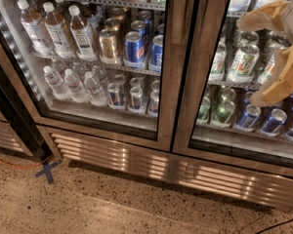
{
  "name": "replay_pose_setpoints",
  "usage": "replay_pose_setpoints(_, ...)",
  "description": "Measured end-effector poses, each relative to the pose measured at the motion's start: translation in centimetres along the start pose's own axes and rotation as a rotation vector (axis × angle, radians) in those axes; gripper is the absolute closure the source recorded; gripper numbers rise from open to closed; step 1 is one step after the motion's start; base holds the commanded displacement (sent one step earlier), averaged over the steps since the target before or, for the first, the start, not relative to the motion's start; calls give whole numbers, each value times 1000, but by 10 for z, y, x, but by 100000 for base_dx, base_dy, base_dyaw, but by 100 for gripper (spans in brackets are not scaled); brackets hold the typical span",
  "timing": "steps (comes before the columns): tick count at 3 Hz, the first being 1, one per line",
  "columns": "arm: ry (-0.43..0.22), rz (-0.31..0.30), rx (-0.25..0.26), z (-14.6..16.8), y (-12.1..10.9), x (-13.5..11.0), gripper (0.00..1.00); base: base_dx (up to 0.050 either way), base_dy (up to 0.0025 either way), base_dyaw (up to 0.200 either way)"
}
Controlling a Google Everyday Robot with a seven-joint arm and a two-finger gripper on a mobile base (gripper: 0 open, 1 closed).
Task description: Open right fridge door
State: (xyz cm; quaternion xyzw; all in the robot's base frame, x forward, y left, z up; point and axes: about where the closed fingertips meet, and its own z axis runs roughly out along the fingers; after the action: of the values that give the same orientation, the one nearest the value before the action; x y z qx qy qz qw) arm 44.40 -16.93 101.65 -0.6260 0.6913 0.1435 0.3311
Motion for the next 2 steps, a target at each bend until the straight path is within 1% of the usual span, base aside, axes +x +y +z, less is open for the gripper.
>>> replay_pose_setpoints(1, -36, 53, 39, 4, -3, -2, 0, 0, 0, 0)
replay_pose_setpoints(2, -148, 133, 121, 11, -11, -10, 0, 0, 0, 0)
